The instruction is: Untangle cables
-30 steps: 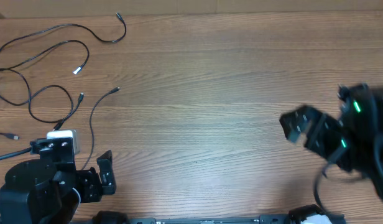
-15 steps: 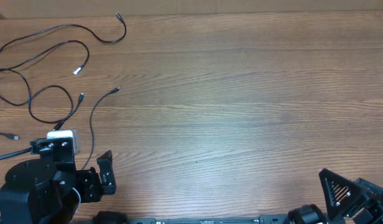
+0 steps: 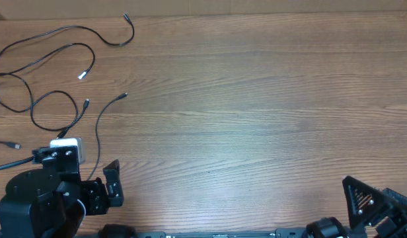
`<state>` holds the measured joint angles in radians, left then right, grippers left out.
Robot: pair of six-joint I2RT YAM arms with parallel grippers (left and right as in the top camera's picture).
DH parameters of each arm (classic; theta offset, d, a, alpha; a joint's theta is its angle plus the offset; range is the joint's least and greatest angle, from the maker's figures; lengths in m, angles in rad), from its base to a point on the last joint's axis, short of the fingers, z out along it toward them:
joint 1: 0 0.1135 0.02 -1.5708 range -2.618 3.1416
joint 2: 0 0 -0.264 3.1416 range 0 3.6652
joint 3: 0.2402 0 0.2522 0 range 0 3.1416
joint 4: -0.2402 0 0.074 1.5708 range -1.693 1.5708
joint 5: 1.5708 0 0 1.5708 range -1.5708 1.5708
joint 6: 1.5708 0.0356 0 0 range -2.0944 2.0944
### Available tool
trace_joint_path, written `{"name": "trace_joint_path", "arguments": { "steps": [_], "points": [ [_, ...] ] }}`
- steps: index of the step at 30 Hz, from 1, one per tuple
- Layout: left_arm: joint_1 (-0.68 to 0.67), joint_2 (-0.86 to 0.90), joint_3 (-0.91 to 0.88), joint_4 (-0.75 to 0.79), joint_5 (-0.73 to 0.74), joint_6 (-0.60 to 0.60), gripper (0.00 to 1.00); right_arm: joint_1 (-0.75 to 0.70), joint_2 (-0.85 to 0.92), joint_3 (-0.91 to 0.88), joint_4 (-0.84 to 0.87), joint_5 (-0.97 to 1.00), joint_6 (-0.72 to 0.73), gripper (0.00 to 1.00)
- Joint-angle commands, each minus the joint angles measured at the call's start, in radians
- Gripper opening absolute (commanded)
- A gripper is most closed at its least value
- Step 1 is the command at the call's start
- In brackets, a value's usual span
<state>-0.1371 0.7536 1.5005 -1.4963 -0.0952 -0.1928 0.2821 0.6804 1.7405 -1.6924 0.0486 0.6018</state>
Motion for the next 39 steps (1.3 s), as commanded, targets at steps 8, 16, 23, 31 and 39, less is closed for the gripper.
{"name": "trace_joint_path", "arguments": {
  "steps": [8, 16, 23, 31, 39],
  "points": [
    [0.0, -0.001, 0.011, 0.004, -0.012, -0.017, 0.99, -0.153, -0.077, -0.261, 0.105, 0.155, -0.001, 1.0],
    [0.0, -0.001, 0.011, 0.004, -0.012, -0.017, 1.0, -0.228, -0.159, -0.396, 0.266, 0.203, -0.035, 1.0],
    [0.0, -0.001, 0.011, 0.004, -0.012, -0.017, 1.0, -0.336, -0.282, -0.727, 0.547, 0.072, -0.164, 1.0],
    [0.0, -0.001, 0.011, 0.004, -0.012, -0.017, 1.0, -0.334, -0.404, -1.031, 0.869, -0.029, -0.218, 1.0],
    [0.0, -0.001, 0.011, 0.004, -0.012, -0.017, 0.99, -0.325, -0.412, -1.103, 0.975, -0.069, -0.218, 1.0]
  ]
}}
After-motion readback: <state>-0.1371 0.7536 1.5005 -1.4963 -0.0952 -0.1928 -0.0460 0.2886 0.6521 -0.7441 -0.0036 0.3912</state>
